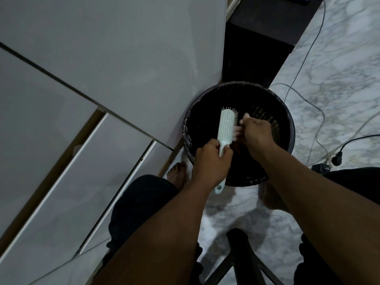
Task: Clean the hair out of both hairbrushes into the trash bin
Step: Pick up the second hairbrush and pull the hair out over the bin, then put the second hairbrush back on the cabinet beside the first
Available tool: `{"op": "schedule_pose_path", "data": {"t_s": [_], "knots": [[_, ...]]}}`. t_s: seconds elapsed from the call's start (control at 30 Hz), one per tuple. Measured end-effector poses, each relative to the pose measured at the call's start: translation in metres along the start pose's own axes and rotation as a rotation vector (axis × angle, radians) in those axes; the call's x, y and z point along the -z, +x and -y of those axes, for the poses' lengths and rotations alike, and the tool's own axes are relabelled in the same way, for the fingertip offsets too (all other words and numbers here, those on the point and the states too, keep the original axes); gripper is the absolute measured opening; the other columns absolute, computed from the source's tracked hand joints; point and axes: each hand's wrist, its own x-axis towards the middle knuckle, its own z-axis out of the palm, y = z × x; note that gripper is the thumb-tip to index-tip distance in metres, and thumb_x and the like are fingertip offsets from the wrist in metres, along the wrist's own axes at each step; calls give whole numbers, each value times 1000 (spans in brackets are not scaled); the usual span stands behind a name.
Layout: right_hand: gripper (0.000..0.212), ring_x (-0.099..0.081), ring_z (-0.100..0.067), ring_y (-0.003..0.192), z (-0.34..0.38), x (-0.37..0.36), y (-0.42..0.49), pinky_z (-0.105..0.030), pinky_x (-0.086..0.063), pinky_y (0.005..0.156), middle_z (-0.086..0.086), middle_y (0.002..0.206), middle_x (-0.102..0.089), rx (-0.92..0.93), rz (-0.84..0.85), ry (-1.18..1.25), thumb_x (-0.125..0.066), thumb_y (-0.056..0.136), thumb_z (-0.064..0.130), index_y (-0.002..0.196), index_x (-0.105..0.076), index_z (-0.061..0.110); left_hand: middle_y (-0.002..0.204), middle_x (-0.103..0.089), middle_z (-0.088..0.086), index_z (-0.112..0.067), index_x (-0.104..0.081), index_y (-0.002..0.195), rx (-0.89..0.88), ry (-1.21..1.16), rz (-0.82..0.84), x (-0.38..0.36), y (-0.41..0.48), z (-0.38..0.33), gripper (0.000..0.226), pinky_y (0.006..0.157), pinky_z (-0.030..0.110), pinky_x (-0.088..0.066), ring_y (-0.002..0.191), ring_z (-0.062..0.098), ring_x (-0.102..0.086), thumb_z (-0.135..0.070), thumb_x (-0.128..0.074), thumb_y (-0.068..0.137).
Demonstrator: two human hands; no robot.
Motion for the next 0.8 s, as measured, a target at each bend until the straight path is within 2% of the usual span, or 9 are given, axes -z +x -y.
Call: {"op": "schedule_pose_path", "data": {"t_s": [0.1,0.2,0.27,0.33,0.47,0.57,0.63,0.7,0.8], "knots": [[39,-62,-21,53,5,4,-6,-35,-56,56,-13,69,-65,-85,24,-8,-39,105,35,86,-57,7,63,-61,-3,-10,-60,80,-1,1,4,5,-6,1,30,43,21,-33,49,8,-51,-35,-57,96],[17,-65,-23,63,2,8,-14,-41,-56,66,-16,83,-64,100,99,-357,-53,100,27,99,-49,10,55,-57,0,-4,-59,78,2,-48,-48,13,-12,-3,35,45,26,-36,44,10,-47,-34,-60,96],[31,-61,-23,77,16,13,-23,-39,-51,75,-11,89,-60,233,174,-652,-63,92,17,112,-39,15,52,-52,1,0,-57,74,1,-82,-88,25,-15,-14,40,46,27,-36,41,8,-41,-34,-62,96],[39,-61,-27,94,42,19,-35,-36,-48,83,-8,101,-61,336,220,-943,-66,89,20,122,-47,9,49,-47,-3,-6,-52,65,-6,-111,-112,41,-21,-30,42,45,23,-33,39,7,-39,-32,-65,94],[35,-64,-32,105,118,21,-73,-33,-50,88,-18,117,-68,423,375,-1312,-59,95,26,109,-69,-5,43,-49,-6,-14,-53,54,-53,-91,-201,83,-43,-70,44,44,13,-33,39,3,-43,-34,-73,87],[38,-60,-32,118,177,13,-122,-32,-45,96,-16,130,-63,533,415,-1441,-50,100,26,121,-67,-1,62,-69,4,-7,-71,67,-79,-75,-264,119,-68,-101,34,50,14,-41,54,9,-58,-37,-77,83],[34,-61,-32,119,214,8,-161,-35,-47,96,-15,128,-65,605,374,-1443,-53,97,21,124,-67,4,74,-75,10,-5,-75,76,-106,-68,-311,145,-89,-122,32,51,16,-44,61,12,-63,-36,-78,81],[33,-63,-32,116,245,4,-199,-36,-49,92,-15,124,-68,692,359,-1419,-58,93,21,121,-68,7,77,-76,11,-4,-76,77,-129,-62,-369,172,-111,-143,29,45,15,-43,59,13,-63,-33,-77,79],[37,-60,-32,120,287,-3,-260,-35,-49,94,-12,133,-62,832,324,-1460,-56,97,24,129,-64,7,73,-75,10,-5,-76,76,-191,-39,-488,216,-146,-176,30,55,24,-48,65,18,-68,-34,-74,79]]}}
